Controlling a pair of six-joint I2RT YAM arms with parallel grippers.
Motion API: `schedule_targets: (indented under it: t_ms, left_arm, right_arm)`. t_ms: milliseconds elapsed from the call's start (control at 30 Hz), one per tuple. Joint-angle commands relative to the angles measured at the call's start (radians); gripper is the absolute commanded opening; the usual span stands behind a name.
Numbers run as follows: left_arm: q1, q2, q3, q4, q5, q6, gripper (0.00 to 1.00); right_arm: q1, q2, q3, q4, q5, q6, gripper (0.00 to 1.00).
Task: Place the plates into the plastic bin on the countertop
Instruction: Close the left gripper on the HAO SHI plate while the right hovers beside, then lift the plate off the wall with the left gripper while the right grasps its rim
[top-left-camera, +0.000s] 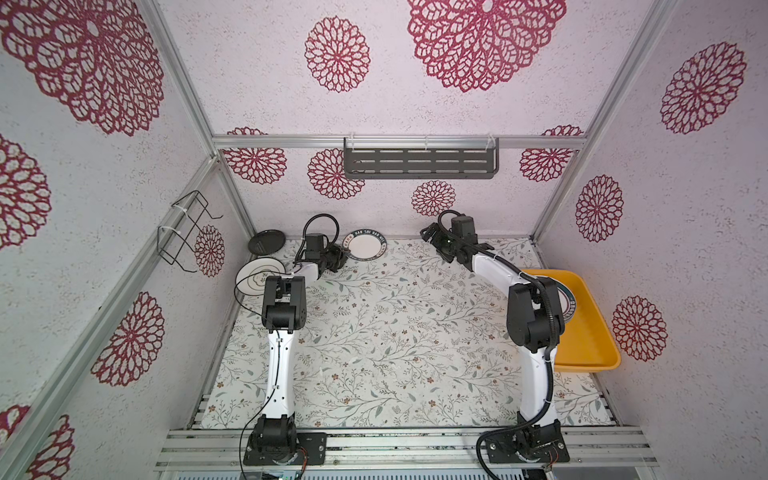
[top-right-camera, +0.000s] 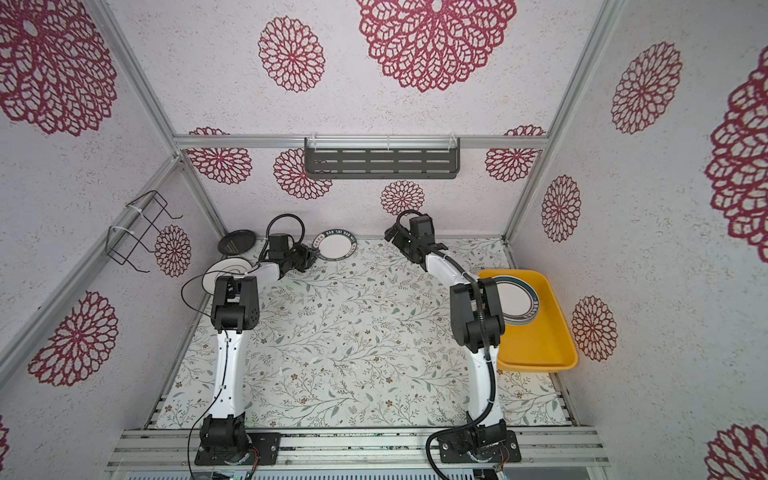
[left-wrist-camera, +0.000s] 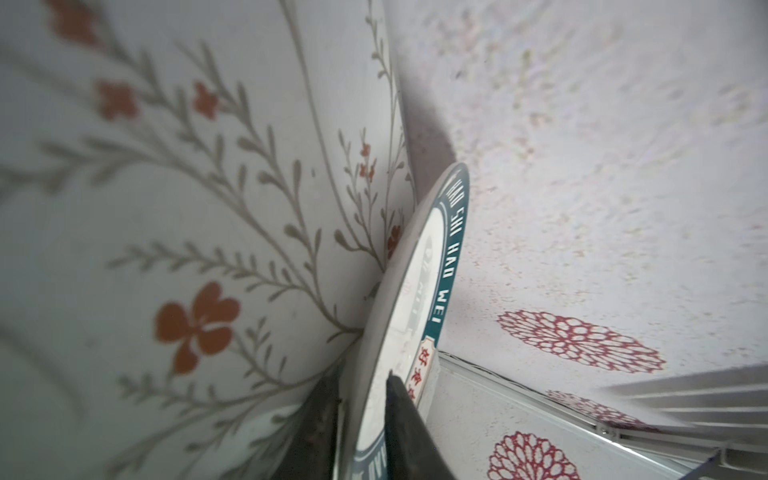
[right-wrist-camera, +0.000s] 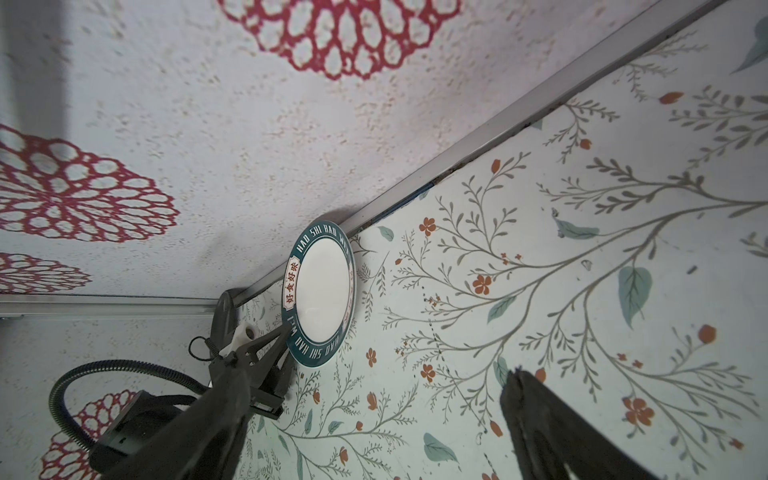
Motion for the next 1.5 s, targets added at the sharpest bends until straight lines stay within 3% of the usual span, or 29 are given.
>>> schedule_targets:
  t_ms: [0, 200, 900, 1200, 1467]
  left_arm:
    - [0.0, 0.014, -0.036, 0.002, -0.013, 0.005, 0.13]
    - [-0.001, -0.011, -0.065, 0.032, -0.012, 0.009, 0.02]
    - [-0.043, -0.163, -0.141, 0.042, 0.084, 0.099, 0.0]
    - [-0.094, -0.348, -0.291, -0.069, 0.1, 0.24, 0.0]
    - [-0.144, -0.551, -0.505, -0.023, 0.107, 0.237, 0.0]
  right_arm:
    - [-0.008, -0.032, 0.035, 0.0, 0.014, 0.011, 0.99]
    - [-0.009, -0.045, 0.02, -0.005, 0.018, 0.005, 0.99]
    - [-0.022, -0.156, -0.16, 0.106, -0.011, 0.054, 0.99]
    - [-0.027, -0.207, -0.244, 0.151, -0.043, 0.08, 0.99]
    - [-0.017, -0.33, -0.42, 0.207, -0.094, 0.089, 0.99]
